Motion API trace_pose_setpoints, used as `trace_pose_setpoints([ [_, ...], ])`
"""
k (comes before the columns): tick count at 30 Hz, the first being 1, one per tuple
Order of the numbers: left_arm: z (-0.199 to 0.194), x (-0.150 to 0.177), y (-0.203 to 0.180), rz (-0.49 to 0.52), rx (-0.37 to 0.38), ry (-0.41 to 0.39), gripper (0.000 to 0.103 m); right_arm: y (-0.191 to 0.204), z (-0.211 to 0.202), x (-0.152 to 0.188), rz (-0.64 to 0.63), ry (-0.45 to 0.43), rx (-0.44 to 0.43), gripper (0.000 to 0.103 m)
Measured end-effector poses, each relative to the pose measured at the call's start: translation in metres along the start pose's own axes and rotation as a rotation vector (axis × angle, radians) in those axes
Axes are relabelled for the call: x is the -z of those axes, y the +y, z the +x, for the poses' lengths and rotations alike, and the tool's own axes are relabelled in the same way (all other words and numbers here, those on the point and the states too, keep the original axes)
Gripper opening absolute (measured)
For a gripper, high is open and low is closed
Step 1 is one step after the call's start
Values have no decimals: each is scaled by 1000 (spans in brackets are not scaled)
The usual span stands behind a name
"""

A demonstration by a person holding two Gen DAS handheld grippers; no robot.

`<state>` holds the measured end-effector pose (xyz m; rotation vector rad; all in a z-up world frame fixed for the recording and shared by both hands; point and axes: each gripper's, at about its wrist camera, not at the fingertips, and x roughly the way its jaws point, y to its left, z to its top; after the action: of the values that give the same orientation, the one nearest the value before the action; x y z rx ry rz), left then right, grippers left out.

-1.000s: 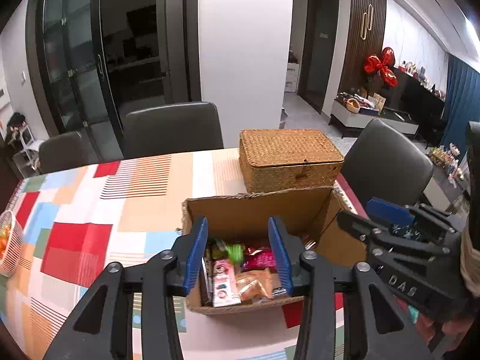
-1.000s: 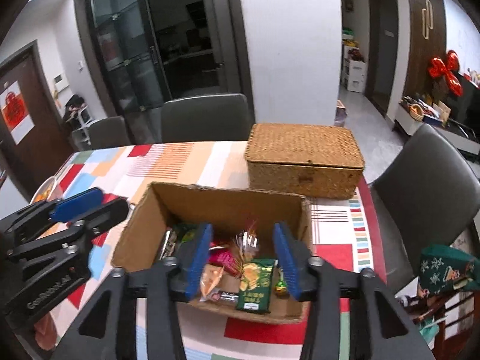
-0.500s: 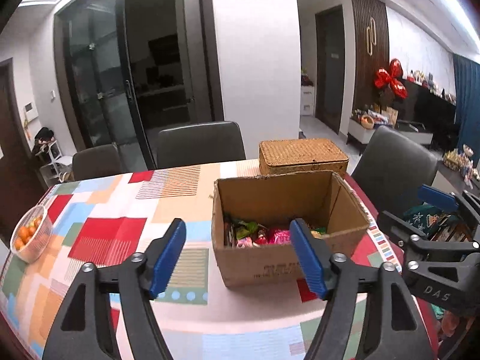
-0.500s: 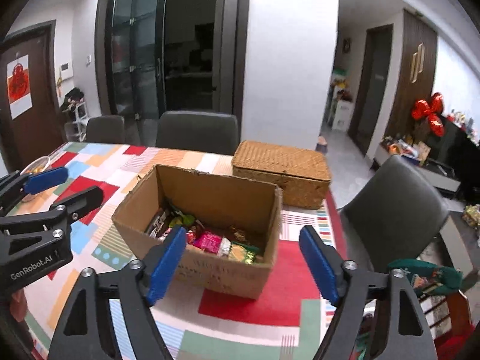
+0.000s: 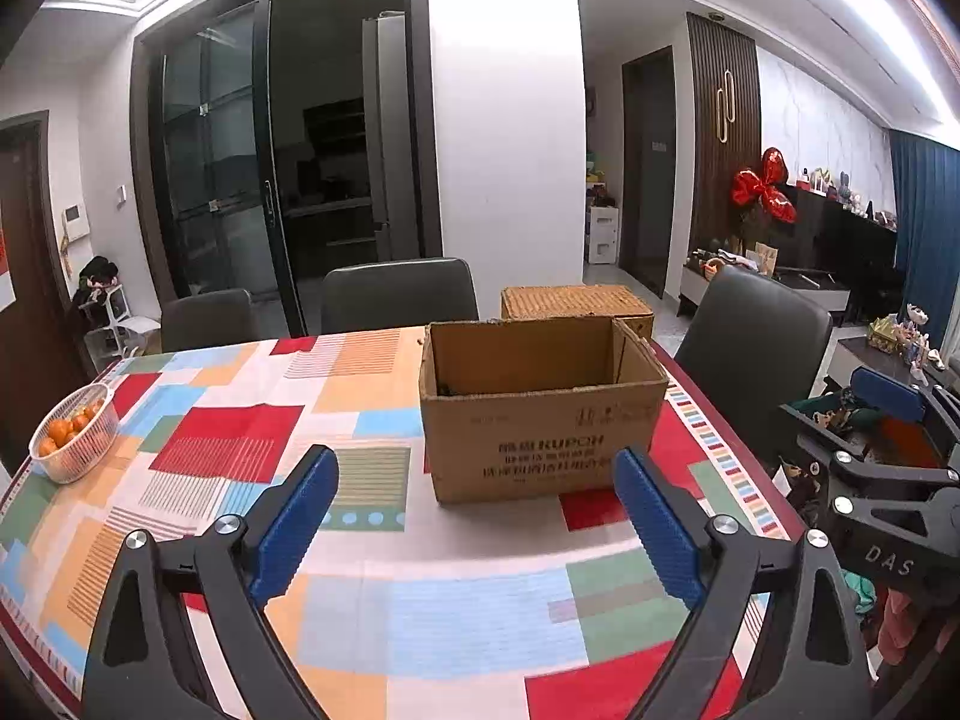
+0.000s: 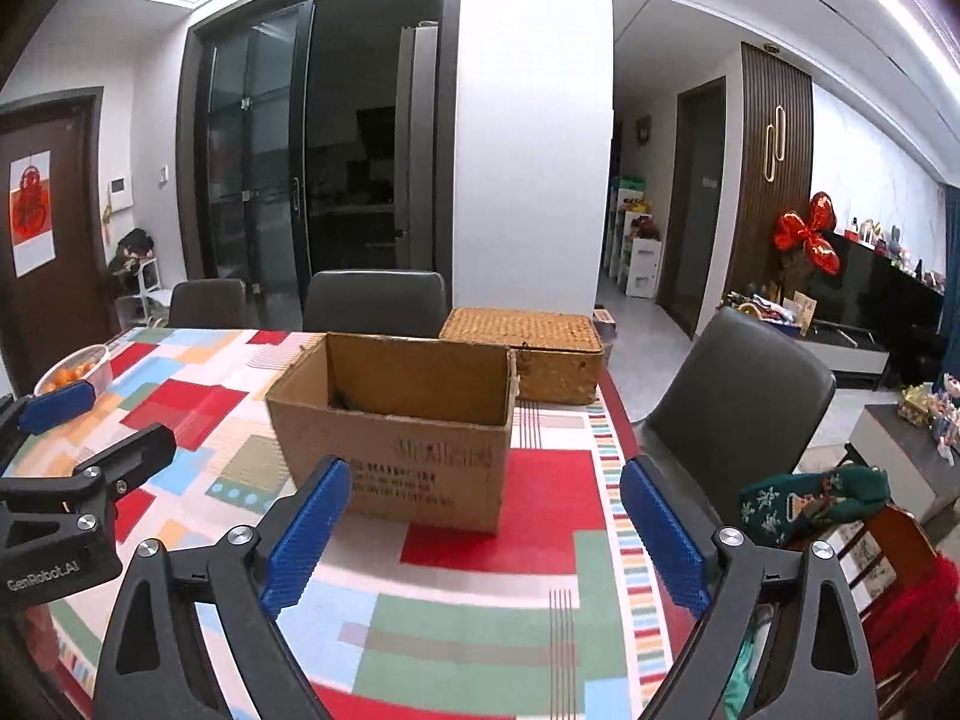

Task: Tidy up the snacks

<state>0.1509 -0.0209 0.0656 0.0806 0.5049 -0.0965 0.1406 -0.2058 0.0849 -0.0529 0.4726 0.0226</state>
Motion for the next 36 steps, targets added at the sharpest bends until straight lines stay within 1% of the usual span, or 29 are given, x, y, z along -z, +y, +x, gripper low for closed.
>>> trace_pose_setpoints([
  [4,-17,8,2,-8,-10,-26,98,7,-20,10,-22,-26,11,92],
  [6,-23,12,3,-14,-5,-29,103,8,-30,15,-18,-32,18,92],
  [13,-39,25,6,-30,-22,-39,103,12,-48,24,-25,-44,6,92],
  [20,-51,23,8,-38,-39,-73,103,11,-57,25,-5,-53,-15,92],
  [36,-55,24,2,-21,-48,-93,103,5,-64,23,19,-64,-31,92],
])
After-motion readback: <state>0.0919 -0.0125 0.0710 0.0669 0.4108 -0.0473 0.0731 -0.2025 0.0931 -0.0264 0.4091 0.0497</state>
